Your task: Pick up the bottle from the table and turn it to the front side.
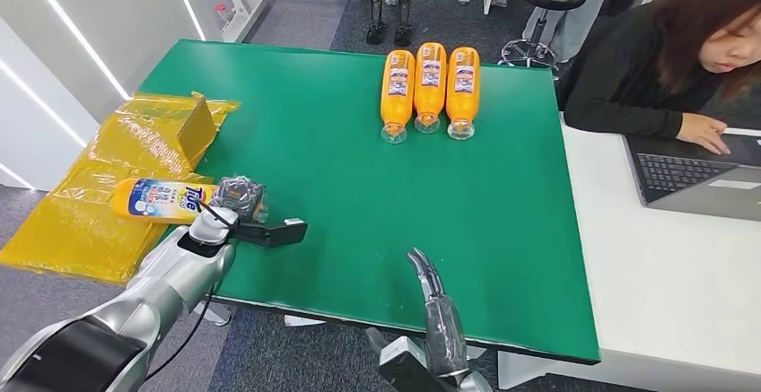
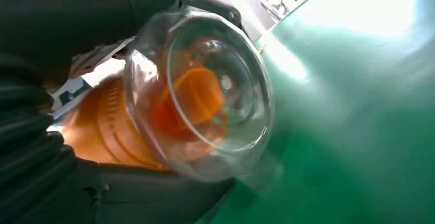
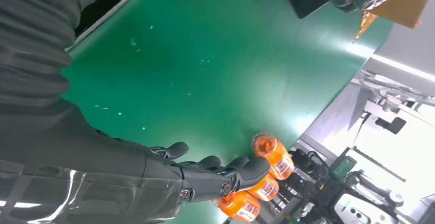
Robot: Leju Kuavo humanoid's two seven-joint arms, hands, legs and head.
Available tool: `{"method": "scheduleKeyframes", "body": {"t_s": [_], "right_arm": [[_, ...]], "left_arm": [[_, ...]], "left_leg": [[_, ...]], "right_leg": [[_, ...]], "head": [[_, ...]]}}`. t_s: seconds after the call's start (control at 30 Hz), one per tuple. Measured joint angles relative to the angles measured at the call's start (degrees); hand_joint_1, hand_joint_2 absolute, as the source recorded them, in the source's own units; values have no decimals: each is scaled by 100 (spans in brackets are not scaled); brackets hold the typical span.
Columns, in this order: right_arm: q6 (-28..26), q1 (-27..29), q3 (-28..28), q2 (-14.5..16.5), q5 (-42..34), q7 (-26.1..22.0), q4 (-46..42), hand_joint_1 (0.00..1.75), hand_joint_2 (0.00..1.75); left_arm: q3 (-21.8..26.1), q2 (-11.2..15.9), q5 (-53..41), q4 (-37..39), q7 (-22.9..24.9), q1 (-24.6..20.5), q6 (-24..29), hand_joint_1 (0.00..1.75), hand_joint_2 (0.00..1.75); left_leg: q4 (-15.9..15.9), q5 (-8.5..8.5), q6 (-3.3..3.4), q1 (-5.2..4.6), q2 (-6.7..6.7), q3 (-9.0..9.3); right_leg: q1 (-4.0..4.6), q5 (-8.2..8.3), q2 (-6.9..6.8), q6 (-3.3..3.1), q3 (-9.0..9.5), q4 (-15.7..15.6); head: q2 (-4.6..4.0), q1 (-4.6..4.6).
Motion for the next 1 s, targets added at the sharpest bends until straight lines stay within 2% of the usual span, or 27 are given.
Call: {"method": "scheduleKeyframes", "body": {"t_s": [0.27, 0.57, 0.73, 0.83, 0.93, 0.97, 1.0], "right_arm": [[19, 35, -20, -24, 68, 73, -50, 0, 175], [31, 36, -21, -23, 64, 86, -43, 0, 175], [-134, 47, -62, 4, 51, 131, 20, 0, 175], [-313, 77, -118, 29, 53, 189, 50, 0, 175], [-362, 89, -135, 33, 53, 205, 51, 0, 175], [-405, 102, -155, 37, 55, 223, 50, 0, 175], [-455, 169, -217, 35, 58, 242, 16, 0, 175]], "left_arm": [[114, 102, -28, 59, 5, -71, -25, 0, 175], [234, 108, -23, 63, -150, -70, 220, 0, 175], [327, -134, 71, 43, -710, -23, 1131, 0, 175], [424, -355, 411, -141, -1302, 105, 1698, 0, 175], [450, -400, 524, -220, -1478, 161, 1831, 0, 175], [483, -451, 772, -364, -1749, 237, 1882, 0, 175], [503, -525, 1614, -1059, -2297, 611, 1736, 0, 175]], "left_leg": [[0, 0, -1, -1, 2, 4], [0, 1, -2, -1, 2, 6], [2, 2, -2, -2, -9, 1], [2, 1, -1, -7, -9, 0], [2, 0, 0, -9, -7, 0], [2, -1, 0, -10, -7, 0], [2, -8, 0, -11, 3, 2]], "right_leg": [[0, 0, 0, 0, 3, 2], [-1, 0, 1, 0, 3, 2], [-1, -1, -10, 1, 2, 0], [-7, 0, -11, 1, 2, -1], [-10, 0, -9, 1, 2, -2], [-10, 0, -8, 2, 2, -2], [-13, -2, 3, 3, 1, -4]], "head": [[0, 2], [0, 1], [0, 1], [0, 1], [0, -1], [0, 1], [0, 1]]}}
